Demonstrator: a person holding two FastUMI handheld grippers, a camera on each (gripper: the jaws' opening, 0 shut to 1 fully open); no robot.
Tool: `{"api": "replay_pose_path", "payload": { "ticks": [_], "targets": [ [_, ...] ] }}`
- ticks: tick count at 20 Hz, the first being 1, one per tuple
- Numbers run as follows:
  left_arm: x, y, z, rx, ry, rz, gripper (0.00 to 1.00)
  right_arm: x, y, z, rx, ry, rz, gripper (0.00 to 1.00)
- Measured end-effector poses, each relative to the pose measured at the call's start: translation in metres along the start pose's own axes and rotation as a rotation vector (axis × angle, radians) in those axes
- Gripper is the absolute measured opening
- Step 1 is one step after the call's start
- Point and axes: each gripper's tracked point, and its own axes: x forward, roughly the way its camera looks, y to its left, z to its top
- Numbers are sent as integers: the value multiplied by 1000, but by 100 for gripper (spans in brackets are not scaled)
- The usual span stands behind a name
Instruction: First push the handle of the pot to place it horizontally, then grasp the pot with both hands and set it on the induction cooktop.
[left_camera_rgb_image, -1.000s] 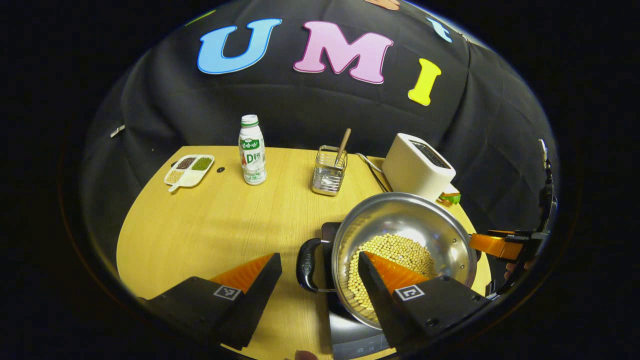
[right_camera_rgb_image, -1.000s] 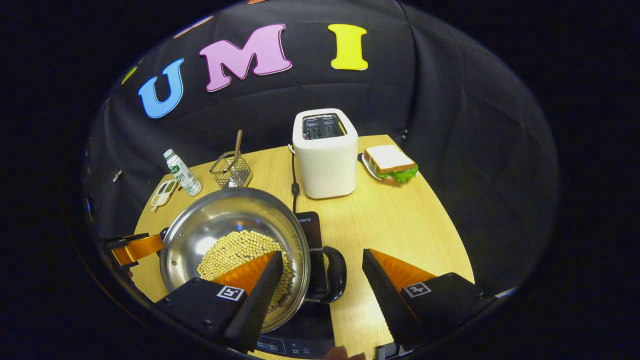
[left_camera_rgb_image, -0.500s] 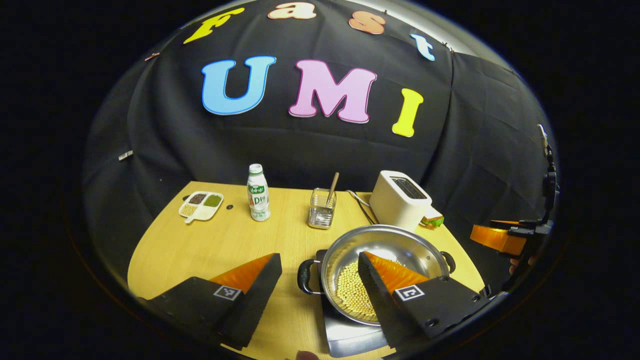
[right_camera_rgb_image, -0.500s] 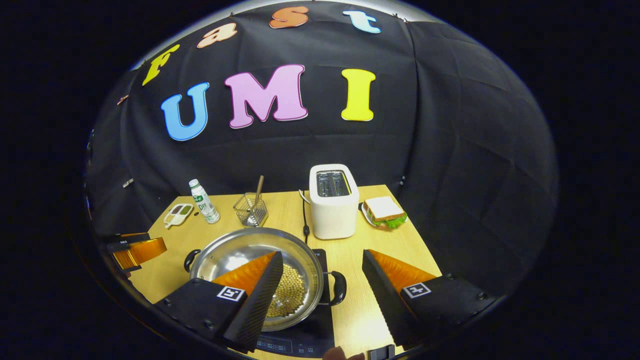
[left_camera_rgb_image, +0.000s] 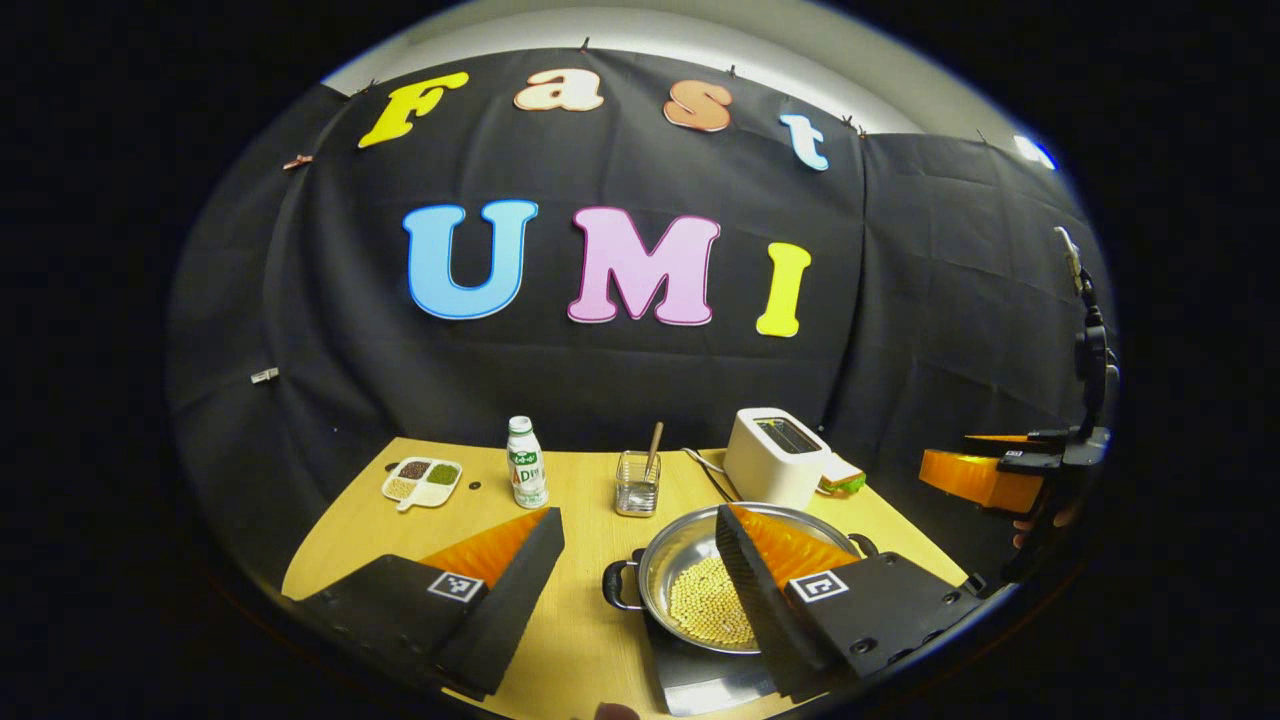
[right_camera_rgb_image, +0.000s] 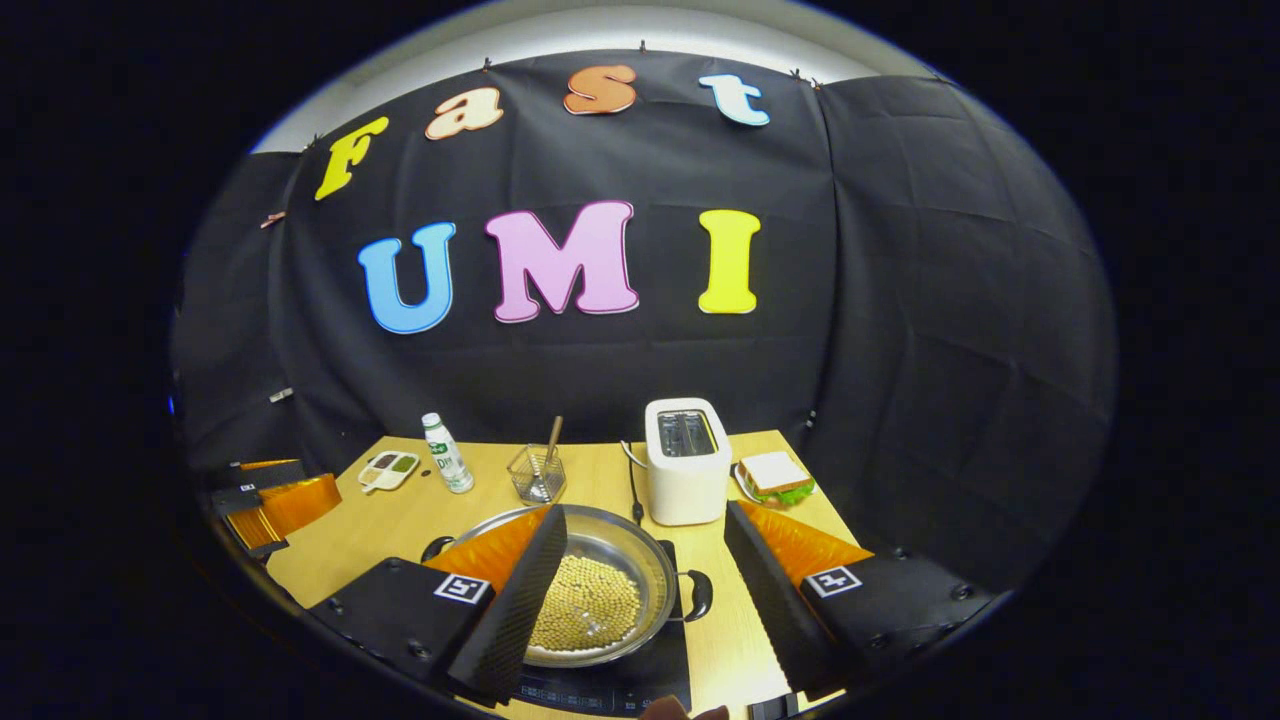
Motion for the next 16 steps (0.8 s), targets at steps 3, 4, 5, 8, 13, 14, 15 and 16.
{"api": "replay_pose_path", "payload": {
  "ticks": [3,4,5,8,13,14,15,16],
  "targets": [
    [-17,-4,11,-5,-44,-7,95,-17,11,11,-24,-58,15,98],
    [-22,-4,13,-5,-56,-3,95,-23,16,12,-29,-70,21,98],
    [-28,-4,15,-3,-64,3,95,-28,20,14,-34,-81,29,98],
    [-43,-3,19,8,-83,23,95,-42,25,21,-49,-132,34,98],
    [-65,3,30,42,-150,47,95,-59,29,26,-34,-169,45,98],
    [-68,2,31,45,-159,47,92,-60,28,27,-30,-174,41,98],
    [-72,3,31,46,-161,54,92,-61,27,27,-28,-176,36,98],
    [-76,5,31,47,-163,66,95,-62,26,26,-26,-177,33,98]
  ]
}}
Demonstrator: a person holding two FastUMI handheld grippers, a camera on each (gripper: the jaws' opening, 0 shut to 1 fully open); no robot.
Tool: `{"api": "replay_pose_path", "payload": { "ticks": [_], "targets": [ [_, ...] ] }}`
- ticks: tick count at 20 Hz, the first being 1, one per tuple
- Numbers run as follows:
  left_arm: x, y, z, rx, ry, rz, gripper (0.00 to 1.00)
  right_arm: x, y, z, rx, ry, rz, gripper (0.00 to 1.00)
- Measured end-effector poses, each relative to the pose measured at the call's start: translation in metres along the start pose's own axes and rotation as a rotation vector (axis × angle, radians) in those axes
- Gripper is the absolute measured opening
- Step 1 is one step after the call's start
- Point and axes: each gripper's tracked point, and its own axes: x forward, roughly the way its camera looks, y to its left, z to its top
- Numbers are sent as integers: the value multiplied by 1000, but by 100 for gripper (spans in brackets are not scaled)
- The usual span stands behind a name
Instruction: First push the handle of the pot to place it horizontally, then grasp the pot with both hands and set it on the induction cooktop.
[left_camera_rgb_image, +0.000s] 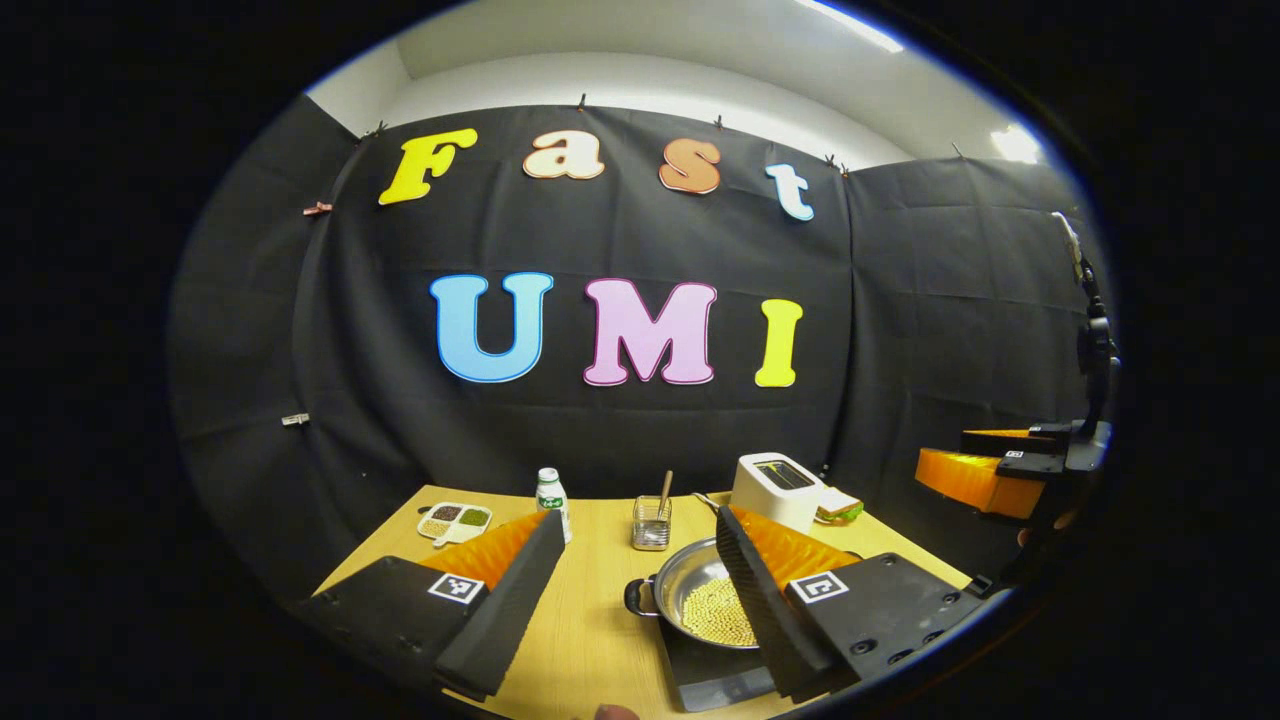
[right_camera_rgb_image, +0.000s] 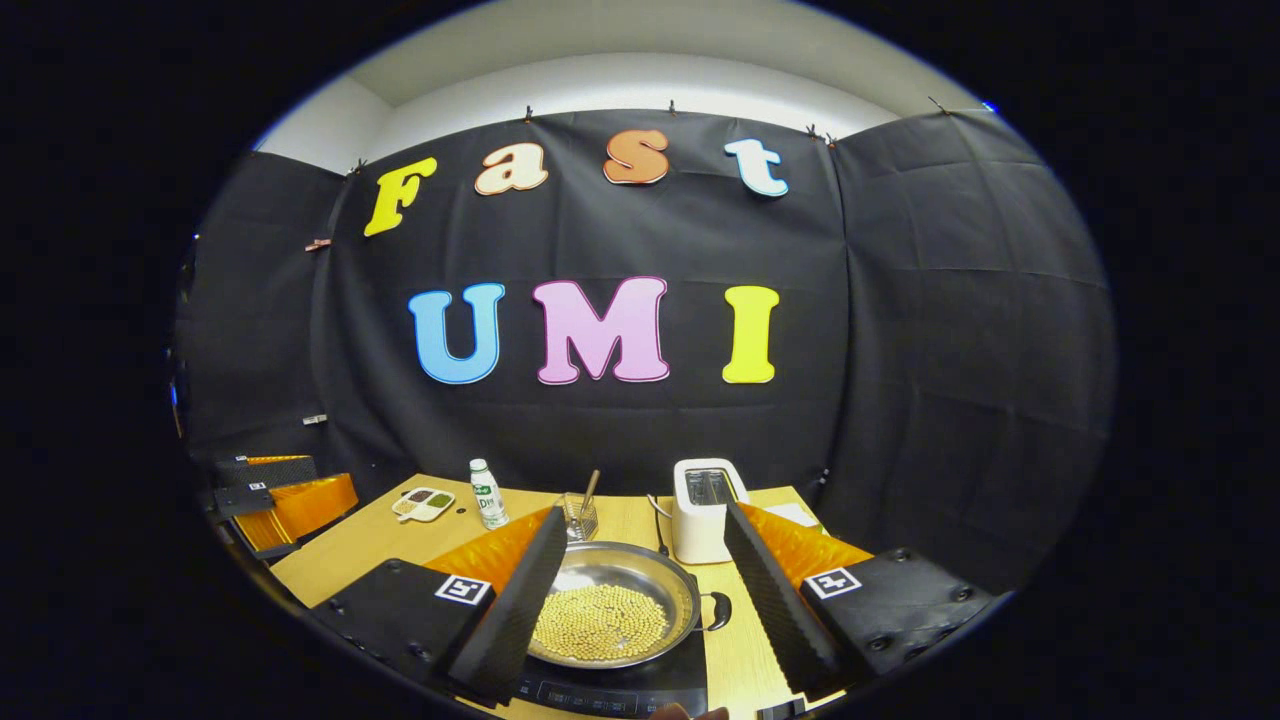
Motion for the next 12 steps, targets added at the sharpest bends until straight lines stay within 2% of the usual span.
{"api": "replay_pose_path", "payload": {
  "ticks": [9,10,12],
  "targets": [
    [-3,-4,3,13,-11,9,95,-2,6,1,3,-1,9,98],
    [-3,-5,3,15,-11,7,93,-1,6,1,2,1,10,98],
    [-2,-7,2,16,-6,4,95,0,6,0,3,5,10,98]
  ]
}}
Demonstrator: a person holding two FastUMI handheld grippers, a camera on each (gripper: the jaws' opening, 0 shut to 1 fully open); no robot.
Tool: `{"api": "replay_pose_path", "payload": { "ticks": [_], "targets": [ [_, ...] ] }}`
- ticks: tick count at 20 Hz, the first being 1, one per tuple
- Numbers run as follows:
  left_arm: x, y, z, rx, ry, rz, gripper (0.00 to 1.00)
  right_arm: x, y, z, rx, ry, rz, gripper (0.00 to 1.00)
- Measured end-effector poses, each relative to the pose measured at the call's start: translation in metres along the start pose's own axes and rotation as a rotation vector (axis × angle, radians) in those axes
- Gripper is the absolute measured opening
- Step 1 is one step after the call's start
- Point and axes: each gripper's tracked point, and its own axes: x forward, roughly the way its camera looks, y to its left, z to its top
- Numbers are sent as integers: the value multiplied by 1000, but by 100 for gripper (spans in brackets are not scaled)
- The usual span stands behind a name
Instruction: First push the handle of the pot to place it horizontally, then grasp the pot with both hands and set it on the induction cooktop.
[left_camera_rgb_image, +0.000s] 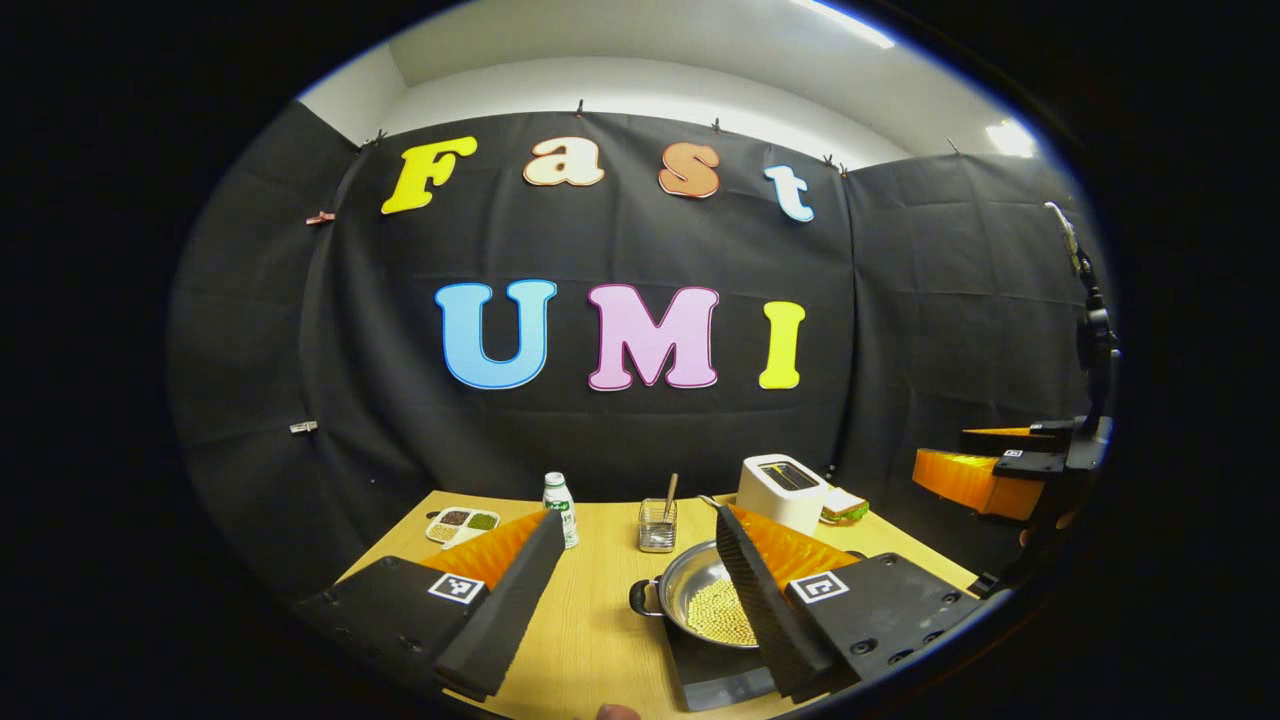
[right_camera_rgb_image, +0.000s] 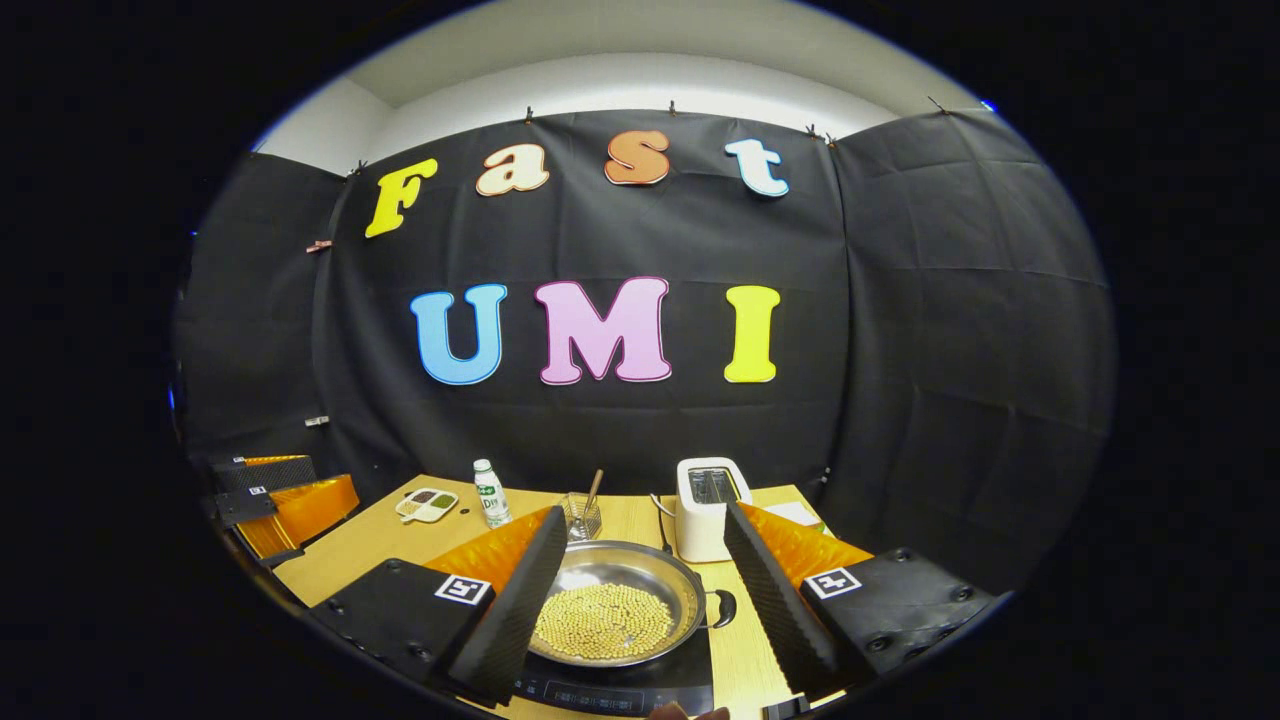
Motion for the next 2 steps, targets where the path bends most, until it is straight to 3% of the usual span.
{"api": "replay_pose_path", "payload": {
  "ticks": [2],
  "targets": [
    [2,-2,-2,-5,6,-3,95,1,-2,1,4,-1,-1,98]
  ]
}}
